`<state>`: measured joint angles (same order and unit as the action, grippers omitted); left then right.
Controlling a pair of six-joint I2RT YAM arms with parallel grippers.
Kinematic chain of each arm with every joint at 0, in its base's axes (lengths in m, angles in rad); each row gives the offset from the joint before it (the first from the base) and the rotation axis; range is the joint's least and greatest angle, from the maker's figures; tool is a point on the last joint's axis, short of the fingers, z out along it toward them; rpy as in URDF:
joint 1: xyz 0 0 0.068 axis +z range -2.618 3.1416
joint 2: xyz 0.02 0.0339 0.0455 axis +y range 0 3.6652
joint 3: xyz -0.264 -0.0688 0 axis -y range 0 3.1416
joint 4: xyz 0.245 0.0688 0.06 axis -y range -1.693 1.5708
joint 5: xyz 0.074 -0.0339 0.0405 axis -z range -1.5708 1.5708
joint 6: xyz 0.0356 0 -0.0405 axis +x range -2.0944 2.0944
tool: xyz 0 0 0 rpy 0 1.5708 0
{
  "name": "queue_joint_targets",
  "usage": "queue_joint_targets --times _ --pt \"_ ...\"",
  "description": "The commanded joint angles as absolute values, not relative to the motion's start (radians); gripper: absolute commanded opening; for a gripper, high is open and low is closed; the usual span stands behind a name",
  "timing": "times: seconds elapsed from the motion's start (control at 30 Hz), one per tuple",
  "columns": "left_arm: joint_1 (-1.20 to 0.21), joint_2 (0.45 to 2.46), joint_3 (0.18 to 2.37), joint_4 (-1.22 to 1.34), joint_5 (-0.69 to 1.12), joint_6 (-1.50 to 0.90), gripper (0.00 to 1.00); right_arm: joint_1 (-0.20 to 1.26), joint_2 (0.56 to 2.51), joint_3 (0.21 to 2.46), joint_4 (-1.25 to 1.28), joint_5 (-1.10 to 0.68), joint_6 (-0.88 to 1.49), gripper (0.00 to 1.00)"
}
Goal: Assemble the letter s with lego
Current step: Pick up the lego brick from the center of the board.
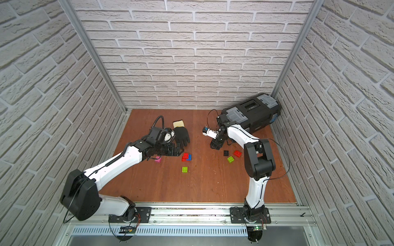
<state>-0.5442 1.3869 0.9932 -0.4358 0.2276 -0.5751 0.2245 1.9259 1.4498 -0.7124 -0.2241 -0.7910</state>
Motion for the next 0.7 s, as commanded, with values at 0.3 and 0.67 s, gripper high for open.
queue_joint_targets --times 0.3,0.67 --pt "-0.527 1.359 0.971 -0.419 0.234 -0.554 0.98 0.207 2.059 1.623 -0.844 -0.215 -0.914 0.67" --pt "-0.527 1.364 0.960 -0.419 0.232 -0.559 0.98 0.206 2.116 1.653 -0.822 -0.210 -0.916 0.60"
